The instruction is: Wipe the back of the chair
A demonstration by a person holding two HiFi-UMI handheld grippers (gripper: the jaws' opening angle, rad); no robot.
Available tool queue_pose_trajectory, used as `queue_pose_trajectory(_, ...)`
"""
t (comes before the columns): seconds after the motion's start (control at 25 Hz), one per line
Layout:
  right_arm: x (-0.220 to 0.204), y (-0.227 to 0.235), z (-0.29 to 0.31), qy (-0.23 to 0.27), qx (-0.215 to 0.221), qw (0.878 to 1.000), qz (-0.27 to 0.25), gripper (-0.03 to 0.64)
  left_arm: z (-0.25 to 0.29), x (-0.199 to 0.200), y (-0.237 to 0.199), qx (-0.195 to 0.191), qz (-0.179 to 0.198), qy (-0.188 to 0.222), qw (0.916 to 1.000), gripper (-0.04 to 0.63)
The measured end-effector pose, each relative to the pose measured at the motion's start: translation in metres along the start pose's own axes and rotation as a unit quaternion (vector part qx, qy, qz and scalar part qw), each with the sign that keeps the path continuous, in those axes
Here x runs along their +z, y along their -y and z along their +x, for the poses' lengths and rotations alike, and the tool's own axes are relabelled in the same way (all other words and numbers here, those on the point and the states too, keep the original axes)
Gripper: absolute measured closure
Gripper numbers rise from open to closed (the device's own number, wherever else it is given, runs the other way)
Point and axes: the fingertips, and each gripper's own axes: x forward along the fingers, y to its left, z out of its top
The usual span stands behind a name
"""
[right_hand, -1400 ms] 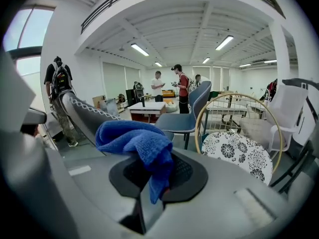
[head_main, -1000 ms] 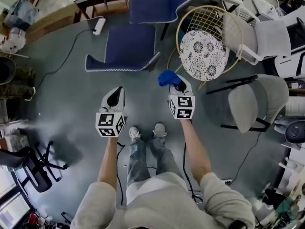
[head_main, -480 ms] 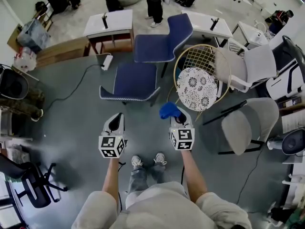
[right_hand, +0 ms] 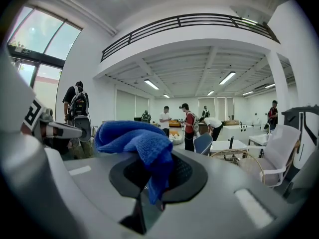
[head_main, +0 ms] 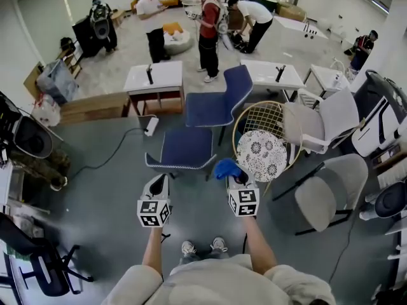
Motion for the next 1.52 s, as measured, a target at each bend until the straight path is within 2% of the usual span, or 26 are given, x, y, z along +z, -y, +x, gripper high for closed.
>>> queue_pose_trajectory(0.44, 0.029, 0.0, -0.012, 0.027, -0.012, 1.0, -0.004, 0.568, -0.013, 0.035, -0.008, -0.004, 0.021, 0.029, 0.9993, 0.595)
queue_pose_trajectory(0.72, 0.035, 0.0, -0.021, 0.035, -0.019, 0.999, 0.002, 0.568, -0.022, 0.036, -0.011, -0.001, 0.033, 0.027, 0.9991, 0.595)
queue_pose_trajectory(1.52, 0.028, -0.018, -0.031, 0.023, -0.001, 1.0, -0.008, 0.569, -0.031, 0.039, -0.005, -0.003, 0.024, 0.031, 0.9992, 0.595)
